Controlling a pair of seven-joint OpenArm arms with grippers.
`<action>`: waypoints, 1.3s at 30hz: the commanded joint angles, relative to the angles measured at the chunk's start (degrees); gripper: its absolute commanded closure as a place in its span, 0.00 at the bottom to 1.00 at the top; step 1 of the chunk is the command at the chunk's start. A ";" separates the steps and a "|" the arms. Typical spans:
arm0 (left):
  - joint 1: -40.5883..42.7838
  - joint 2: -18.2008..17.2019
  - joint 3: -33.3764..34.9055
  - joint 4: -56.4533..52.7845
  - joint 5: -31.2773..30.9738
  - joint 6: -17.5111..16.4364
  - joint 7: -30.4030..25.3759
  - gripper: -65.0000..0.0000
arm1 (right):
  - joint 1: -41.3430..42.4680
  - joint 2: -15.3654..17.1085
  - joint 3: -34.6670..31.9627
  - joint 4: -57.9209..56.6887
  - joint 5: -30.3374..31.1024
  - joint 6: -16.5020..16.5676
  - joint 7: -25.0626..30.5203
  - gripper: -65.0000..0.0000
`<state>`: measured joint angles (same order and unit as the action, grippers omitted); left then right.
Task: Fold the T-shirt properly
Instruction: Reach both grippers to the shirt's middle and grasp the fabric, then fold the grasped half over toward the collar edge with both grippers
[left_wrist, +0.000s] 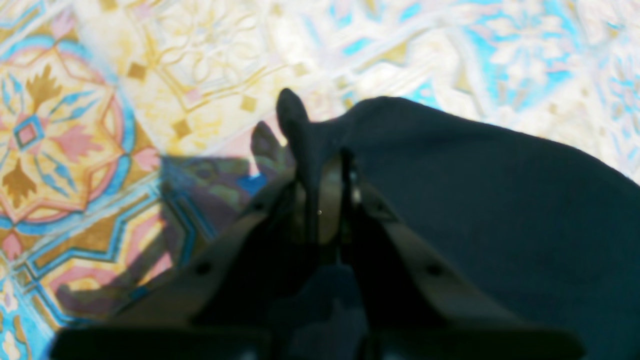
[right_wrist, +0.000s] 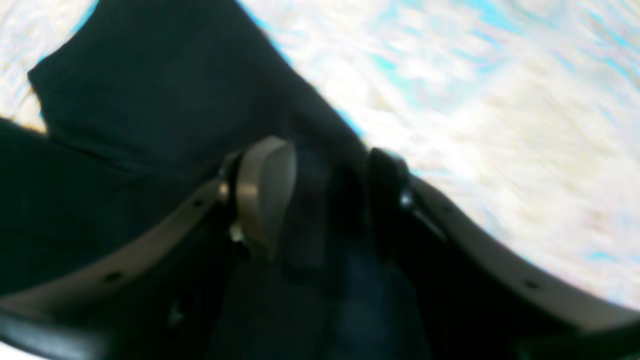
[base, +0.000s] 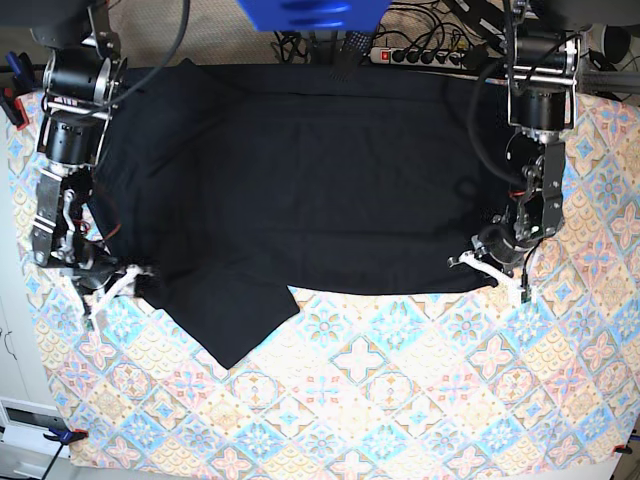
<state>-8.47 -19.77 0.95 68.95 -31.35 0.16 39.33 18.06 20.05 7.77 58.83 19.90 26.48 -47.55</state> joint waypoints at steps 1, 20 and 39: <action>0.07 -1.11 -0.47 2.31 0.19 -0.03 -0.78 1.00 | 2.02 2.06 -0.34 -1.03 0.01 -0.33 1.70 0.55; 7.19 -1.11 -7.59 11.80 0.28 -0.03 -0.69 1.00 | 8.35 6.36 -13.88 -21.77 -0.08 -0.33 16.91 0.55; 6.67 -1.11 -7.59 11.80 0.63 -0.03 -0.69 1.00 | 8.35 6.36 -21.09 -25.11 -0.08 -0.24 24.12 0.93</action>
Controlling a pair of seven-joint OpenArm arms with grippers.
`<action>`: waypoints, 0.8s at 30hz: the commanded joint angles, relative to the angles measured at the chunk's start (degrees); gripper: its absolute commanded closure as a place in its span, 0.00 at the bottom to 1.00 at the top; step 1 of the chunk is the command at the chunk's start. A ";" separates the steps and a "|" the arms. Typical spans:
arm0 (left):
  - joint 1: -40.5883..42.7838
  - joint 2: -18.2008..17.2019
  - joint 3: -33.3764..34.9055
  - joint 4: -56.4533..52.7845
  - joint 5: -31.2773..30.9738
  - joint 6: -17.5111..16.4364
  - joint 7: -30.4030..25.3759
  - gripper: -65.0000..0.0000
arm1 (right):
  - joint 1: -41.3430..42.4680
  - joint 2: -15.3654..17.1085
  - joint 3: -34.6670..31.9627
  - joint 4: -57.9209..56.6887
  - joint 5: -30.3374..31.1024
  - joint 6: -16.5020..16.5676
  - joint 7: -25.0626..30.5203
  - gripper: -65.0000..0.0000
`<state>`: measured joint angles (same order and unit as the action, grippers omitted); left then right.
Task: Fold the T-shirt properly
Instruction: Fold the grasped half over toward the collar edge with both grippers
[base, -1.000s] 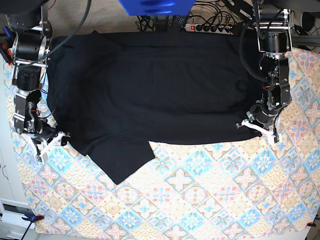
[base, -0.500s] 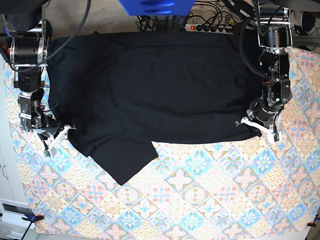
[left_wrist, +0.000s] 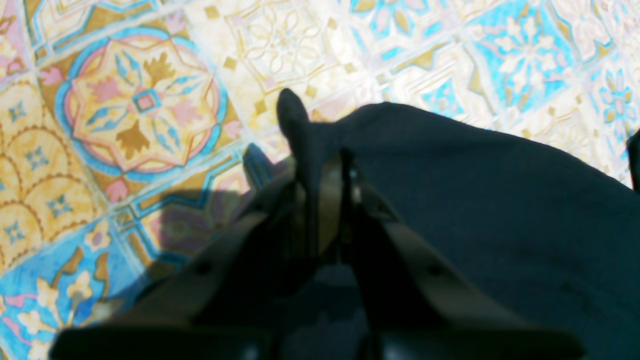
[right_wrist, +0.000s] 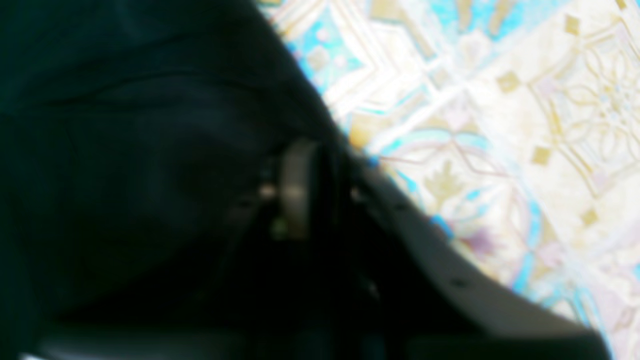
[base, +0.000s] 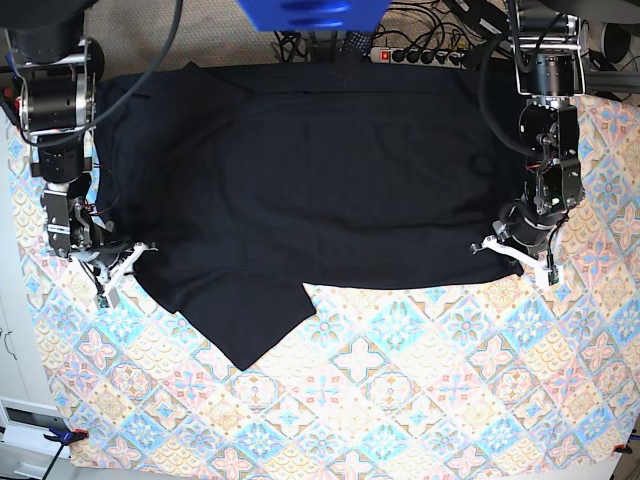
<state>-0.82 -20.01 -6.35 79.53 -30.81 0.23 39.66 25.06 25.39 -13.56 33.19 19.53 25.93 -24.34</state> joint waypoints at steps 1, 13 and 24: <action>-0.98 -0.87 -0.29 1.22 0.08 -0.10 -1.02 1.00 | 1.27 1.12 0.24 0.52 0.30 0.31 1.35 0.98; -0.98 -4.30 -0.38 2.10 -0.18 -0.10 -1.29 1.00 | -4.71 5.60 7.45 11.43 0.73 0.31 0.47 1.00; 6.23 -5.79 -0.29 13.44 -0.18 -0.10 -1.11 1.00 | -18.51 5.60 23.54 31.82 0.47 8.66 -11.22 1.00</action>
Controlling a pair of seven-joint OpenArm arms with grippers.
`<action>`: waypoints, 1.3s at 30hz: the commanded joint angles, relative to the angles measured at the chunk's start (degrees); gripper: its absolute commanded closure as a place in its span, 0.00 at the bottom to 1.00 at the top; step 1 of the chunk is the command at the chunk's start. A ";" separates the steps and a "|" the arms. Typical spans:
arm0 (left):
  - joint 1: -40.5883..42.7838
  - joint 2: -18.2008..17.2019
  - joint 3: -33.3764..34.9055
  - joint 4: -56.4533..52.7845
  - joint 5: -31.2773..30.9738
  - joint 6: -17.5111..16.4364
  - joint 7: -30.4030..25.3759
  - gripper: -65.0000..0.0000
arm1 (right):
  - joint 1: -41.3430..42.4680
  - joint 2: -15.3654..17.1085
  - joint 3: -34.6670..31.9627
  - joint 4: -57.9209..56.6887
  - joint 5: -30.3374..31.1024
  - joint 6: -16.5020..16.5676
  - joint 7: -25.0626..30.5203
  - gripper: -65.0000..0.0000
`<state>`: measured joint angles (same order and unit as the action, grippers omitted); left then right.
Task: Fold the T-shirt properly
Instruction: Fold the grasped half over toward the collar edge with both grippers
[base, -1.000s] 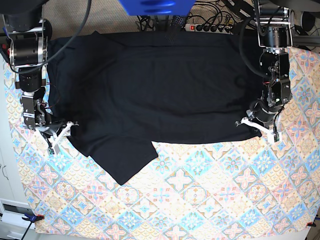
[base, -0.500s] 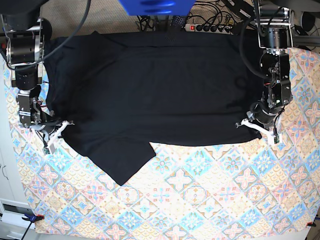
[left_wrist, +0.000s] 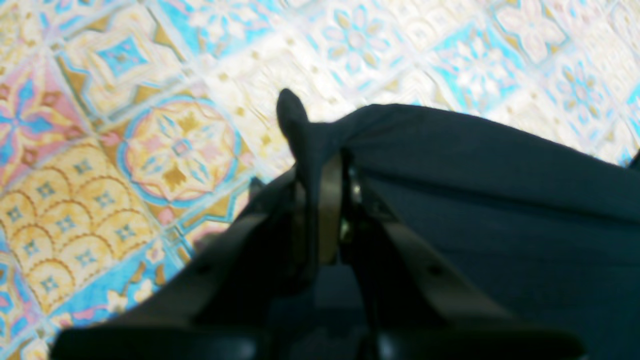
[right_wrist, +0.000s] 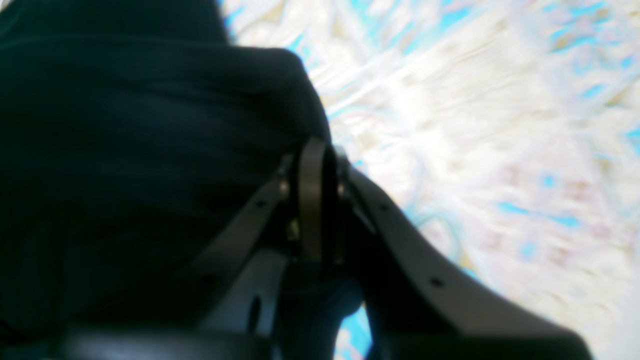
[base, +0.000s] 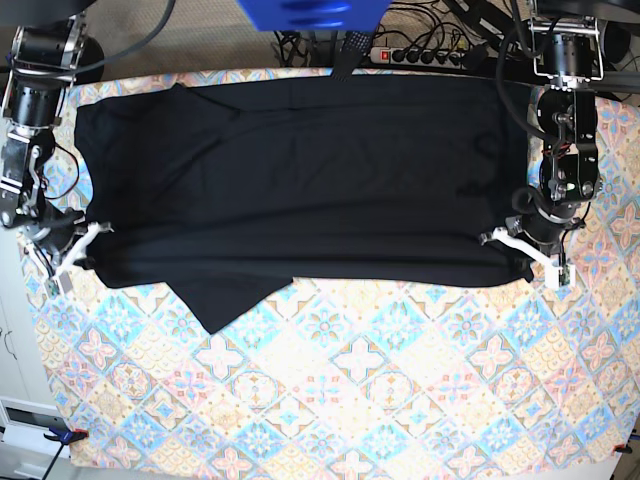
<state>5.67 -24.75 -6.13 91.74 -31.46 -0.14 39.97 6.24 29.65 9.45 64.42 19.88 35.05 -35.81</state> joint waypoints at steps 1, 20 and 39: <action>0.61 -1.05 -0.51 2.19 0.47 0.27 -1.42 1.00 | -0.92 1.34 0.96 1.73 0.12 -0.45 0.08 1.00; 22.50 -0.87 -4.64 14.50 0.65 0.27 -1.42 1.00 | -16.31 1.34 7.03 13.77 0.12 -0.45 0.08 1.00; 21.89 1.32 -1.56 0.43 0.91 0.27 3.07 0.93 | -18.94 1.34 5.18 14.04 -0.05 -0.37 -2.91 0.85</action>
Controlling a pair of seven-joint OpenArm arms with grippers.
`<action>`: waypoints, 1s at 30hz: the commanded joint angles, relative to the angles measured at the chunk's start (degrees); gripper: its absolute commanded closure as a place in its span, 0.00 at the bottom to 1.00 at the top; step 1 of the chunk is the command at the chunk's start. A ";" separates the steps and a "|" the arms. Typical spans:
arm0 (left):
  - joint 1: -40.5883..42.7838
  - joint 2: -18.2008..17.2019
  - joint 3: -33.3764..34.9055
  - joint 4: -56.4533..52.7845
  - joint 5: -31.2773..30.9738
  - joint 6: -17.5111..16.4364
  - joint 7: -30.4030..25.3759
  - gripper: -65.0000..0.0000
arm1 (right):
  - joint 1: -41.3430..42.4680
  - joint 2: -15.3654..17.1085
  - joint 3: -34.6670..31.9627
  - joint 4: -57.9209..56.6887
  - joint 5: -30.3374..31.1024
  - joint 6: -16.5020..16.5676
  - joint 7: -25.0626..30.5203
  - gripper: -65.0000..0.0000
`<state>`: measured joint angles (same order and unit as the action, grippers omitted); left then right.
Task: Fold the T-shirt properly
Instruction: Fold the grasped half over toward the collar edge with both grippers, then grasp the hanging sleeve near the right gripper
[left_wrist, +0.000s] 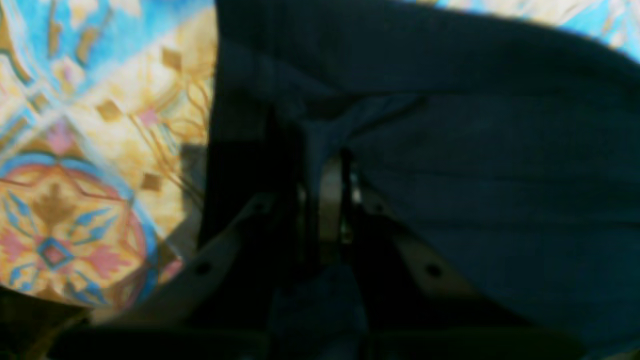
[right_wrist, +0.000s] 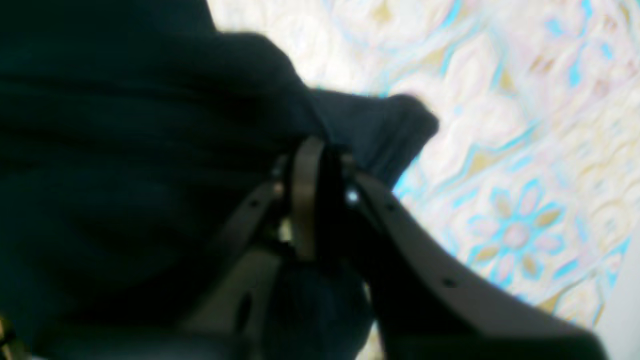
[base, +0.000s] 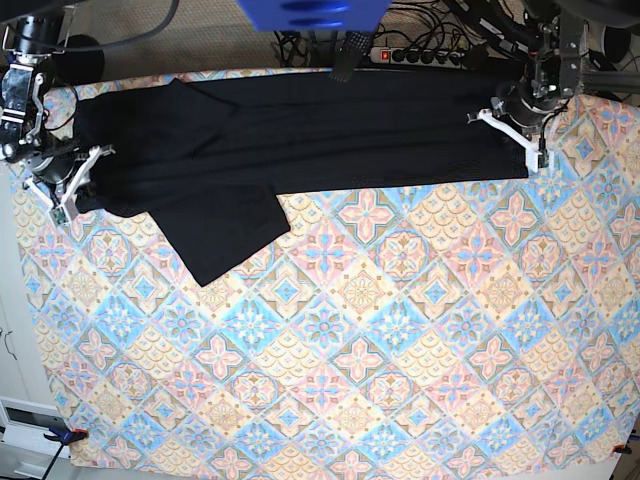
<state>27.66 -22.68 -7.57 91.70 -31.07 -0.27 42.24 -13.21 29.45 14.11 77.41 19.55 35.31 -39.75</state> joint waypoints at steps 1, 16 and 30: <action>-0.80 -0.40 -0.12 0.56 0.43 0.41 2.73 0.89 | 0.51 1.54 0.79 1.06 0.27 -0.63 0.58 0.81; 2.27 3.91 -10.32 15.24 -2.73 0.49 8.35 0.50 | 1.12 1.19 6.59 15.65 0.36 -0.72 -2.41 0.62; 2.19 3.73 -14.45 15.60 -13.99 0.49 9.50 0.50 | 18.62 -5.41 -14.59 4.48 -8.96 -0.72 -6.28 0.62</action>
<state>29.71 -18.22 -21.58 106.41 -44.45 0.38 52.36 2.94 23.55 -0.56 80.40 9.26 34.44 -48.66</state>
